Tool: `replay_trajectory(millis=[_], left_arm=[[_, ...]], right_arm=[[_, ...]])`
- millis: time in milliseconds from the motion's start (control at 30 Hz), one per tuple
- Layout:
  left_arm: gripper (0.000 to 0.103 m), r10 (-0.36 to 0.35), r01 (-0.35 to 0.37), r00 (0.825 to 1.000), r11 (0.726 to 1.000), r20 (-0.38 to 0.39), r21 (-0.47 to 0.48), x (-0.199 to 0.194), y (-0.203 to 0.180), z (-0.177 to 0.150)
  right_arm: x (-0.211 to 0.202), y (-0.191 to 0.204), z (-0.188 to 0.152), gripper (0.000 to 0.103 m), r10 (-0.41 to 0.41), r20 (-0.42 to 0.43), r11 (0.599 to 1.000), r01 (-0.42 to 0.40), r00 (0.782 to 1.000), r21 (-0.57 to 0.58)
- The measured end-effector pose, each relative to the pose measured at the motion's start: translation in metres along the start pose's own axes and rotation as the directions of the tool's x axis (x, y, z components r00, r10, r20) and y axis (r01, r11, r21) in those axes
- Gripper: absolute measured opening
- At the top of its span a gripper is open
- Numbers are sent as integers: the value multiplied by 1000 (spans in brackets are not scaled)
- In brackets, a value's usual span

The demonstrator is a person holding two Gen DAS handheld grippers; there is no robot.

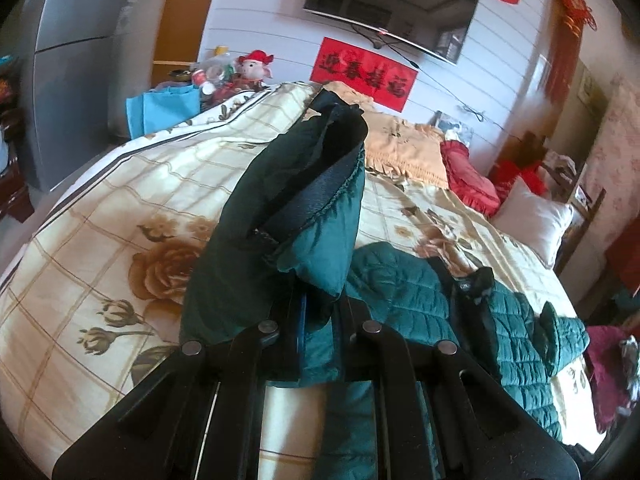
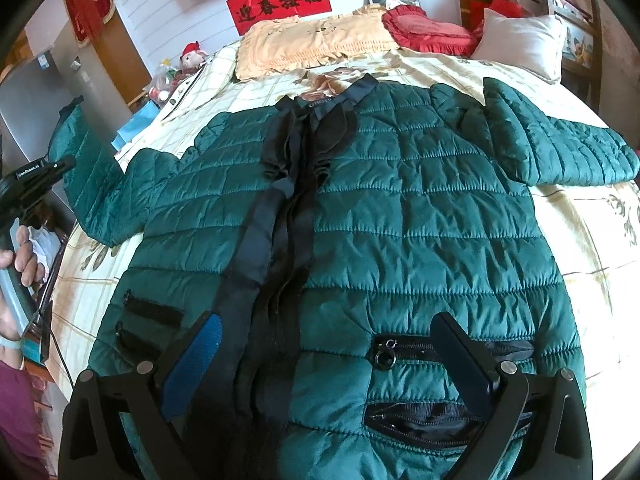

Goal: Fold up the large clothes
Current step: 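Lift the sleeve with the left gripper and fold it across the jacket body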

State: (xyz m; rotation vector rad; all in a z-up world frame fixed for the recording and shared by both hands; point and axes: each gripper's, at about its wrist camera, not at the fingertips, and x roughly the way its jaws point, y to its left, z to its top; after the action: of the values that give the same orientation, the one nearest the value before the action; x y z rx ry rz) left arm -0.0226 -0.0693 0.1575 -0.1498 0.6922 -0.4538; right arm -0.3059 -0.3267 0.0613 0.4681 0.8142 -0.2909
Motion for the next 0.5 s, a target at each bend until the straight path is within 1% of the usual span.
replay_trajectory(millis=[200, 500], left_arm=[[9, -11, 11, 1000, 999, -15, 35, 0, -23, -8], [9, -64, 67, 997, 995, -34, 70, -3, -56, -13]], right_arm=[[-3, -4, 1, 103, 0, 11, 1000, 0, 1000, -3], [-6, -13, 0, 103, -2, 17, 1000, 2, 1000, 13]])
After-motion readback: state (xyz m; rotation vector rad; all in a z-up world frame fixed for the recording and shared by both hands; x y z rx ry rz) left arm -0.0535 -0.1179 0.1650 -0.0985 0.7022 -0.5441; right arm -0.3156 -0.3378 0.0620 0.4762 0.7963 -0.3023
